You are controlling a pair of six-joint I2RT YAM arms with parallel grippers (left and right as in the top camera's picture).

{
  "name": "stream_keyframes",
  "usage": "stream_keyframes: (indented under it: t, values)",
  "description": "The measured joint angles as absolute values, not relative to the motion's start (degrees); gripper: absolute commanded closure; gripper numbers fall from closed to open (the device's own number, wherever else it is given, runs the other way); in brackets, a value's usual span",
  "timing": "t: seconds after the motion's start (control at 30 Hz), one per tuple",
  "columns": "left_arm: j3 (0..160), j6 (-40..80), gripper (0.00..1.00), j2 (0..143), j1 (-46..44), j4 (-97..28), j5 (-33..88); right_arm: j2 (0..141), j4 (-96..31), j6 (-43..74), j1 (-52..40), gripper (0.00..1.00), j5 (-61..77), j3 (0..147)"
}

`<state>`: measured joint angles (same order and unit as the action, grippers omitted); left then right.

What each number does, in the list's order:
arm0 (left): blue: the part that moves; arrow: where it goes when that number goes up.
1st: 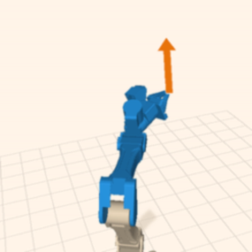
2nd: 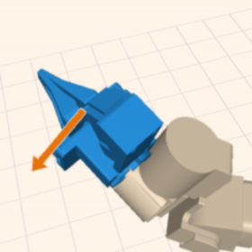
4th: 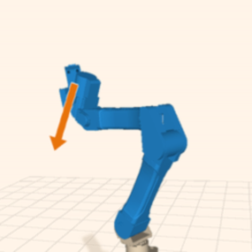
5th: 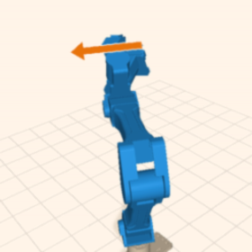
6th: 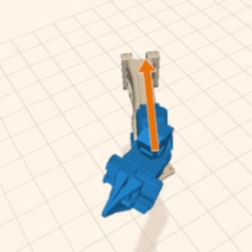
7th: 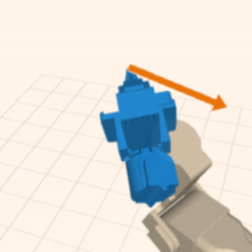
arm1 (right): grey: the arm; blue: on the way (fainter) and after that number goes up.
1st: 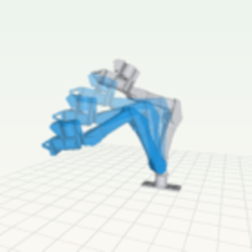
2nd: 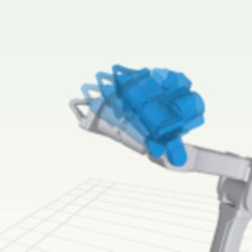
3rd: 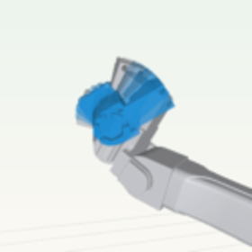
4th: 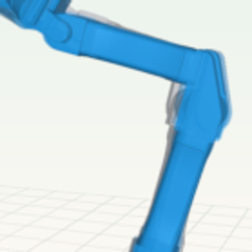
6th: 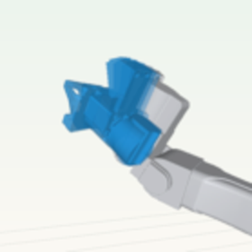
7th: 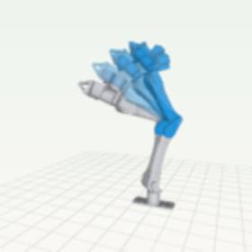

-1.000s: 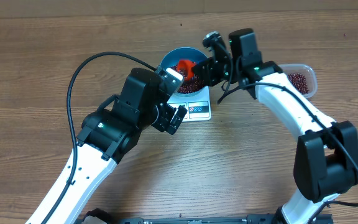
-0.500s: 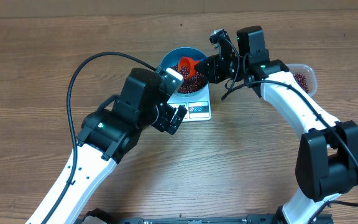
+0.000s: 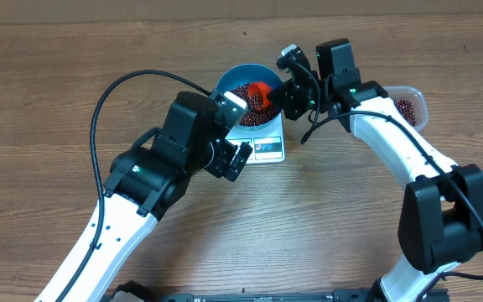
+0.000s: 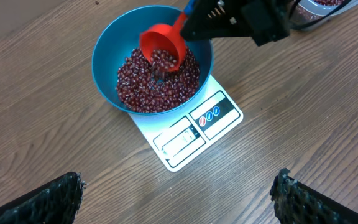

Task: Scoop item into bowl and weigh 150g on scale

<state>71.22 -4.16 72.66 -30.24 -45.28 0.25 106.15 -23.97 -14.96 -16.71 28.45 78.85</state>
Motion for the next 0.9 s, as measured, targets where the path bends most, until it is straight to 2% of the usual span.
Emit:
stream_keyframes:
  t: [0.23, 0.9]
  values:
    - [71.2, -4.1, 0.01, 72.6, -30.2, -45.3, 0.2, 105.8, -22.6, -15.8, -17.3, 0.96, 24.6, 78.8]
    - [71.2, -4.1, 0.00, 72.6, -30.2, -45.3, 0.3, 105.8, -23.6, -13.6, -17.3, 0.96, 28.1, 78.8]
